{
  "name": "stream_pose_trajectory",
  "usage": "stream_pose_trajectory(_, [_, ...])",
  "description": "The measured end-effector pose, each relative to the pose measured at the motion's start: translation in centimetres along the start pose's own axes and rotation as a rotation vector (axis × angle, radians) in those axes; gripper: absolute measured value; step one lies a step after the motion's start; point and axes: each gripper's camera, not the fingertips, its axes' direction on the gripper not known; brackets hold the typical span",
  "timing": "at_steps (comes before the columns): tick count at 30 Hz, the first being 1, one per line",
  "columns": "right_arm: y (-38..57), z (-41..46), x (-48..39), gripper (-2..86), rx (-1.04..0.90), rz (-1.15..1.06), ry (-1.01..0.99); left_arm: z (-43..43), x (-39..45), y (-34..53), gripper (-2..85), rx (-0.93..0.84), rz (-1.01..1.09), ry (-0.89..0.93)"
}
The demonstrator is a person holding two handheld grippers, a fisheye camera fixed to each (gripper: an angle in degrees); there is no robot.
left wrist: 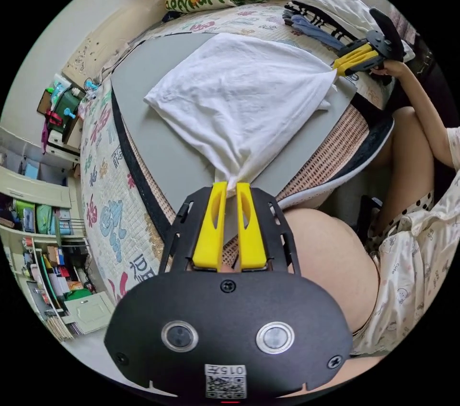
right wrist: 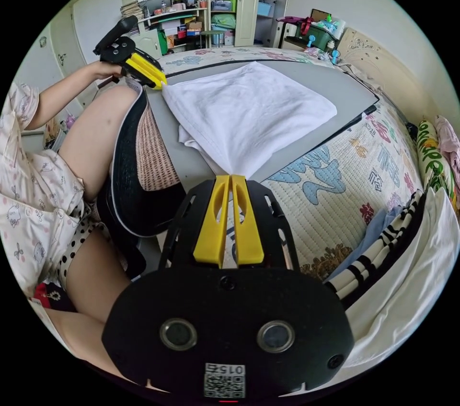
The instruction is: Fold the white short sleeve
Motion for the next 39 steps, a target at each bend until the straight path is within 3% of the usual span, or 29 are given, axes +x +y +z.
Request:
stream_pose_trajectory(8, [0.6, 2.6, -0.9, -0.2, -0.032, 0.005, 0.035, 1.6, -4.3, 10.0, 8.3, 0.138, -0.254, 0.122])
stream_pose_trajectory(13, [1.3, 4.5, -0.5, -0.3, 0.004, 0.119, 0.006, 7.1, -6.2, 16.3, 8.3, 0.184, -0.458, 0.241])
stream_pose_trajectory(17, [5.7, 5.8, -0.1, -0.4, 0.174, 0.314, -0.067, 10.4, -5.8, 20.1, 8.3, 0.207, -0.483, 0.267])
stream_pose_trajectory(20, [7.7, 7.3, -2.3, -0.4, 0.22, 0.304, 0.008, 13.8, -5.8, 23.2, 8.3, 0.232, -0.519, 0.273])
stream_pose_trajectory(29, [8.5, 11.7, -7.1, -0.5, 0.156, 0.261, 0.191, 26.1, -7.2, 29.6, 8.2, 0.331, -0.522, 0.367])
stream_pose_trajectory(33, [8.4, 12.6, -8.2, 0.9, 0.124, 0.314, 0.214, 30.6, -12.1, 31.9, 8.3, 0.403, -0.546, 0.414])
stream_pose_trajectory(35, [8.5, 10.9, -8.9, 5.9, 0.146, 0.384, 0.259, 33.0, -14.9, 32.3, 8.4, 0.424, -0.558, 0.446])
stream_pose_trajectory(39, [5.7, 6.1, -12.3, 7.8, 0.218, 0.422, 0.361, 39.8, -20.2, 31.1, 9.2, 0.433, -0.598, 0.494])
